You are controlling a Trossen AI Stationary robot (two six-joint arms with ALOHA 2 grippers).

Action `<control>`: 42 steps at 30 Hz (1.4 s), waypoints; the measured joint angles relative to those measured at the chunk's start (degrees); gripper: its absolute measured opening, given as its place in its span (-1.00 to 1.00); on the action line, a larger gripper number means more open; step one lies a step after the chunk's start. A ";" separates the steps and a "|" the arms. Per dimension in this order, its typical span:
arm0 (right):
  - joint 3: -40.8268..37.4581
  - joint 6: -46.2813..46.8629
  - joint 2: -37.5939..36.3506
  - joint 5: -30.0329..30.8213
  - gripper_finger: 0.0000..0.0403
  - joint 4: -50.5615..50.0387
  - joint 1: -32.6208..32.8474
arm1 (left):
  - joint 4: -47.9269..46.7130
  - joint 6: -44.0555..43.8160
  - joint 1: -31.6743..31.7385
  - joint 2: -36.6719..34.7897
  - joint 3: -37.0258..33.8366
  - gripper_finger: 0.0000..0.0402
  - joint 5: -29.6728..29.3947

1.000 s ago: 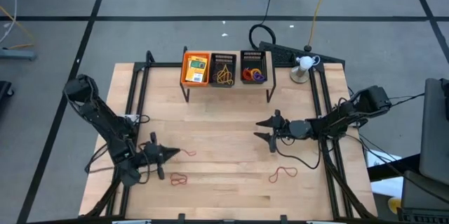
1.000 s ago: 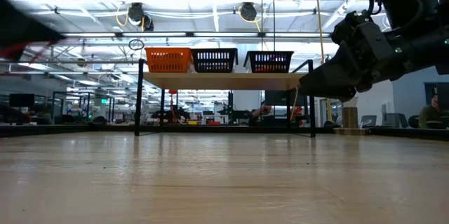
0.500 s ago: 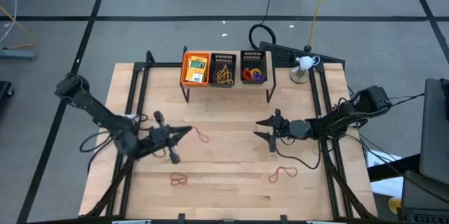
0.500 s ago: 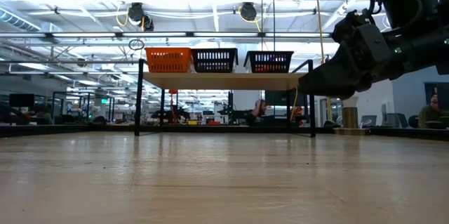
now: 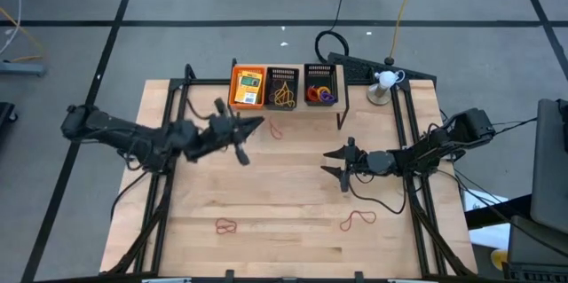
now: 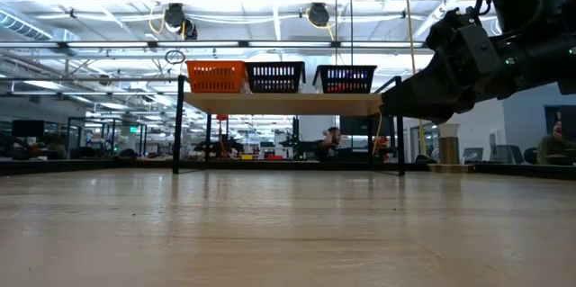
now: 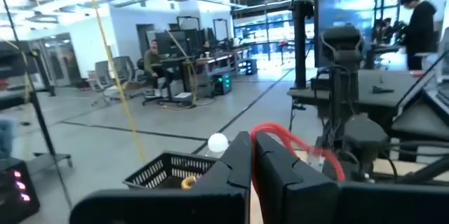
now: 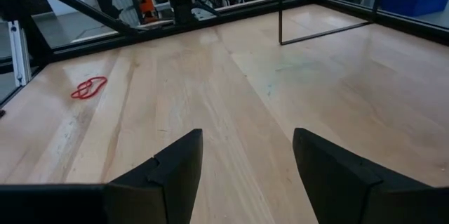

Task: Pick & Place Office Desk Supplies
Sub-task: Put the red rubber band into the left black bin on the shelf

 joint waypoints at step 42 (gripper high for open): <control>-0.02 -1.33 0.00 -0.39 0.05 -0.26 0.00 | -3.29 -8.30 21.21 15.19 12.14 -1.00 21.37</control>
